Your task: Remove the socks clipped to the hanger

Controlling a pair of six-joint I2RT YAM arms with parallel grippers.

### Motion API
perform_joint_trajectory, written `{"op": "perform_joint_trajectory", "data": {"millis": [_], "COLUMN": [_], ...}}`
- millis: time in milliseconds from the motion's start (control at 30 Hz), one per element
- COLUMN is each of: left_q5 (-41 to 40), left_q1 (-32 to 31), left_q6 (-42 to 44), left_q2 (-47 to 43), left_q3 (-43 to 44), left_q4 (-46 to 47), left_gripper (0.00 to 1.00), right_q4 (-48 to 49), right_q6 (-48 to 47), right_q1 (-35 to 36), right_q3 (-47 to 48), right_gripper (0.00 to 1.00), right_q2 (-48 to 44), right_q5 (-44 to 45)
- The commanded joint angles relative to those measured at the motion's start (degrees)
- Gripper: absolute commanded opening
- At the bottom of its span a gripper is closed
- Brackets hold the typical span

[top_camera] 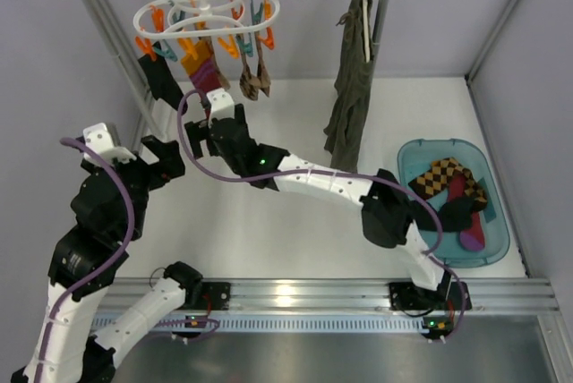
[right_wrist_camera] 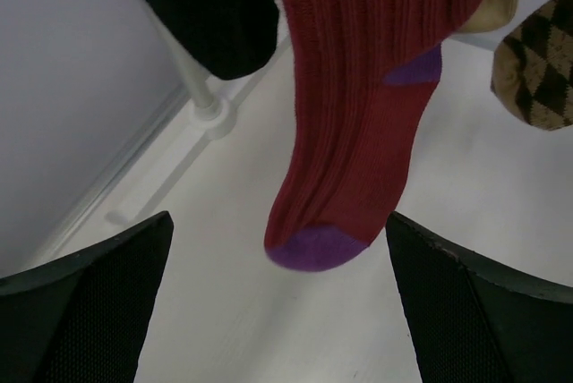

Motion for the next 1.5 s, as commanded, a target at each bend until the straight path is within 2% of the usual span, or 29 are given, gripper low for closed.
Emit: {"op": "perform_joint_trajectory", "data": {"millis": [0,133,233,400,500,567,667,700,733,833,900,1033,1133,1300,1467], "left_q5": [0.22,1.44,2.85,3.38,2.68,2.59,3.64,3.91,4.17,6.36,8.38,9.53,7.26,4.44,-1.7], "left_q1": [0.08,0.17,0.17,0.08,0.08,0.17,0.17,0.08,0.08,0.08,0.08,0.08,0.08,0.08,0.08], "left_q6": [1.83,2.01,1.92,2.53,2.88,3.15,3.24,3.24,2.97,2.27,1.66,1.3,2.09,3.93,5.52], "left_q2": [-0.59,-0.59,-0.07,1.34,1.78,2.39,4.32,4.85,6.16,9.32,11.7,20.21,26.97,36.66,42.38], "left_q3": [2.43,2.7,2.79,3.05,3.05,3.31,4.54,5.68,6.56,11.21,15.68,23.16,28.61,40.28,46.55], "left_q4": [0.76,0.76,0.85,0.85,0.76,0.85,0.94,0.94,0.94,0.85,0.94,0.94,1.11,0.94,0.94], "left_gripper": [0.98,0.98,0.98,0.98,0.98,0.98,0.98,0.98,0.98,0.98,0.99,0.98,0.98,0.98,0.96], "right_q4": [4.52,8.47,11.81,13.31,16.54,19.19,19.29,19.29,20.94,26.03,27.81,32.29,33.0,32.04,28.7], "right_q6": [-4.56,-5.97,-7.73,-11.95,-12.74,-13.44,-13.8,-13.8,-13.97,-14.15,-13.54,-9.85,-8.62,-7.82,-7.21], "right_q1": [-0.41,-2.08,-3.66,-5.25,-5.69,-5.69,-5.87,-5.78,-5.69,-4.29,-3.23,-2.7,-2.53,-1.65,-1.03], "right_q3": [9.45,12.45,13.06,20.01,17.56,13.6,13.07,12.37,9.32,0.02,-4.93,-19.14,-24.79,-30.87,-33.86], "right_gripper": [0.97,0.88,0.83,0.77,0.7,0.69,0.47,0.29,0.22,0.16,0.07,0.03,0.03,0.0,0.0], "right_q2": [7.31,11.02,12.96,17.71,16.22,14.82,14.37,13.76,12.8,7.35,2.26,-6.01,-10.93,-18.23,-23.15], "right_q5": [11.41,18.26,16.8,14.68,14.15,13.28,12.57,12.31,12.13,11.69,9.94,4.93,3.07,1.85,-0.08]}}
